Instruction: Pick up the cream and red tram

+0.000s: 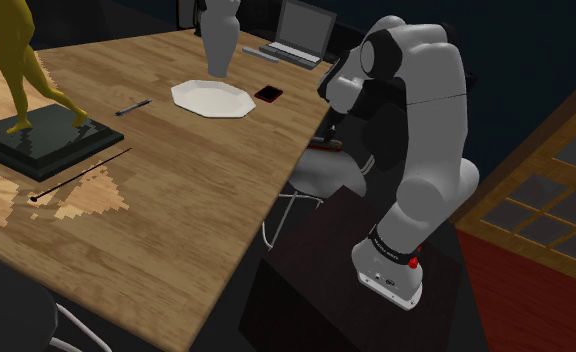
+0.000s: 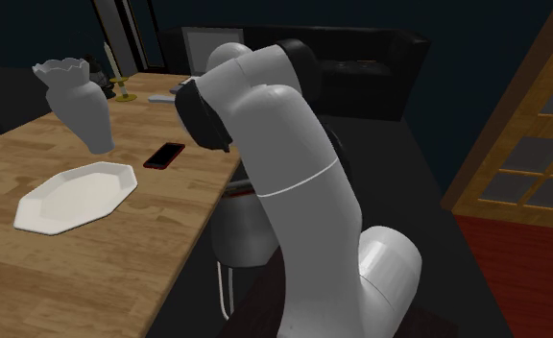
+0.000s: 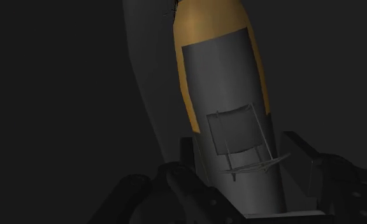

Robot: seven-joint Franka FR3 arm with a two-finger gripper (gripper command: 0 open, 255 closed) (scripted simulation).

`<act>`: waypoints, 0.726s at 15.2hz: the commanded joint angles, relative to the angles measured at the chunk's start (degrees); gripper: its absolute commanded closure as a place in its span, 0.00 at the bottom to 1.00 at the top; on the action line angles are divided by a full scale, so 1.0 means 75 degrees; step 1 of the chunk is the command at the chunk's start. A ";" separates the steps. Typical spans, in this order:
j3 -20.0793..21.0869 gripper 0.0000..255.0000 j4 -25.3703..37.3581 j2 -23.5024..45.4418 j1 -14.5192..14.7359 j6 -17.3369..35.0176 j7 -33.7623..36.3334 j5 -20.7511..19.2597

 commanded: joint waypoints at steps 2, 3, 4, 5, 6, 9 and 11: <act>0.0175 1.00 -0.0101 -0.0168 0.0313 0.0128 0.0033 -0.0052; 0.0102 1.00 -0.0179 -0.0315 0.0385 0.0068 0.0082 -0.0131; 0.0112 1.00 -0.0221 -0.0302 0.0347 0.0123 0.0018 -0.0103; 0.0368 1.00 -0.0044 0.0139 0.0071 0.0364 -0.0238 0.0187; 0.0280 1.00 -0.0060 0.0074 0.0143 0.0294 -0.0225 0.0175; 0.0074 1.00 -0.0102 -0.0135 0.0304 0.0100 -0.0151 0.0077; -0.0055 1.00 -0.0122 -0.0274 0.0404 -0.0029 -0.0095 0.0000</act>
